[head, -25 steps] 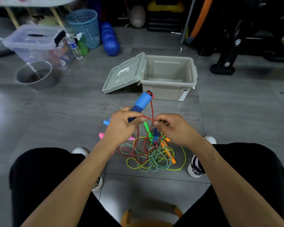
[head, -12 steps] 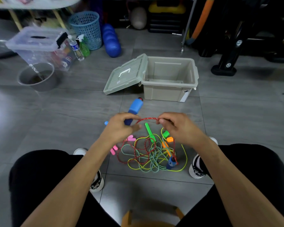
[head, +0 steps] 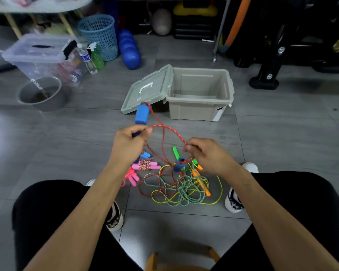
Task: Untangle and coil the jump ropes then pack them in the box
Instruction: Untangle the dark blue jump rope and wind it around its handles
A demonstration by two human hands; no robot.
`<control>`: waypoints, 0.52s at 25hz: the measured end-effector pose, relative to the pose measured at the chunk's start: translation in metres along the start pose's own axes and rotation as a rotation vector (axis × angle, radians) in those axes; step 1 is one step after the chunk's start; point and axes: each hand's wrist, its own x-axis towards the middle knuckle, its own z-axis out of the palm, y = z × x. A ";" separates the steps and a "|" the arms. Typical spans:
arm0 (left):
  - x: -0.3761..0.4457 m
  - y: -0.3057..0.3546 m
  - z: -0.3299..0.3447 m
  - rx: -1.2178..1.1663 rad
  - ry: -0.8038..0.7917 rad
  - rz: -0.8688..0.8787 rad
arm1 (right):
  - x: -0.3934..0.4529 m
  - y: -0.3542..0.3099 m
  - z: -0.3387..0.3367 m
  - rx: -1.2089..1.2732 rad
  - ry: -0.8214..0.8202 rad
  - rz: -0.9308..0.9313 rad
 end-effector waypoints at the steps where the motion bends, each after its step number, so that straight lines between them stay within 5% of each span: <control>1: 0.003 -0.005 -0.003 0.094 -0.066 -0.077 | 0.001 -0.002 -0.002 -0.006 0.057 -0.061; 5: -0.005 -0.010 0.006 0.201 -0.266 0.027 | 0.005 -0.008 -0.011 -0.022 0.118 -0.216; 8: -0.015 -0.004 0.024 0.270 -0.245 0.216 | 0.007 -0.008 -0.008 -0.048 0.100 -0.262; 13: -0.015 0.003 0.021 0.137 -0.130 0.214 | 0.003 0.006 -0.003 -0.026 0.026 -0.066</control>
